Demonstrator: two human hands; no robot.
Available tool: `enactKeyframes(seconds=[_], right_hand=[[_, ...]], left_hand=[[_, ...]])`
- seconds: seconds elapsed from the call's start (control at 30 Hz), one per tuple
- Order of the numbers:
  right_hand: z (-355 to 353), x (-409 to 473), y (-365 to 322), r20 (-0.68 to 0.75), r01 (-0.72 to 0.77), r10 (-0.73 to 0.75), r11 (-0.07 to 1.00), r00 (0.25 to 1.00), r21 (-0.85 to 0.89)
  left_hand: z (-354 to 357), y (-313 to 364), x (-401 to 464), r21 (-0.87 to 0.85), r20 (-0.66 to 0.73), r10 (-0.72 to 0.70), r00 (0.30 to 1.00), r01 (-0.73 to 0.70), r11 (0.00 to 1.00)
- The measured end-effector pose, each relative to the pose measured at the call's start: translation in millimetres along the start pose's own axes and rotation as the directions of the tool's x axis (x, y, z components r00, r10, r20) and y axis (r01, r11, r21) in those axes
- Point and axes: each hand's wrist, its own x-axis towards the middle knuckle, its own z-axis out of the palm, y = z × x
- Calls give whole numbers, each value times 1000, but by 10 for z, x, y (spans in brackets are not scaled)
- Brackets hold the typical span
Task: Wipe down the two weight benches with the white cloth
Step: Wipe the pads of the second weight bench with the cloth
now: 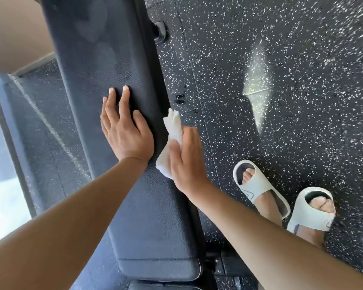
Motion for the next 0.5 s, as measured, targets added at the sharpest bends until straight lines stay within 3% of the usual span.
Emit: enactKeyframes(seconds=[0.17, 0.37, 0.5], right_hand=[[-53, -524, 222, 7, -15, 15, 1000, 1000, -13], [-501, -1713, 503, 308, -129, 151, 988, 939, -90], [-575, -1917, 503, 336, -39, 53, 998, 941, -49]], left_hand=[[-11, 0, -8, -7, 9, 7, 1000, -7, 1000], [-41, 4, -17, -19, 43, -5, 999, 5, 1000], [-29, 20, -16, -19, 27, -4, 1000, 4, 1000]])
